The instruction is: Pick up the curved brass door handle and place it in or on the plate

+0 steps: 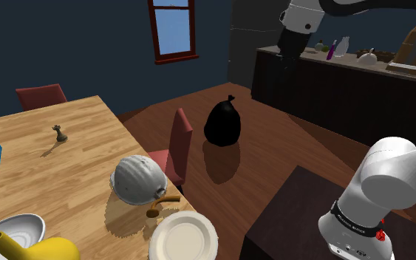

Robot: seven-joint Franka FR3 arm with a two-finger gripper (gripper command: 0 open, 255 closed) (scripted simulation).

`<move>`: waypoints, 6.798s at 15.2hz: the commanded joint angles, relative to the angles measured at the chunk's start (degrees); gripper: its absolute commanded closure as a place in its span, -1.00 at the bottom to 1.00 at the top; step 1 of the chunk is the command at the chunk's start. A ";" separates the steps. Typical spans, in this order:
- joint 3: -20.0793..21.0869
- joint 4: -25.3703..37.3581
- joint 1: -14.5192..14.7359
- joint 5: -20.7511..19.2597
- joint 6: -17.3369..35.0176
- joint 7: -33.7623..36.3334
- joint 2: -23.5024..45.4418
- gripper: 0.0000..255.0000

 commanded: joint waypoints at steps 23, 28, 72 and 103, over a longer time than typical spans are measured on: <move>17.09 -12.56 3.95 6.85 39.48 17.42 24.76 -1.00; 21.19 -10.02 3.47 3.19 47.83 23.77 35.32 -1.00; 10.46 27.87 23.62 -25.72 63.76 54.65 89.18 1.00; 19.58 32.95 11.05 -16.05 46.22 40.56 90.63 -1.00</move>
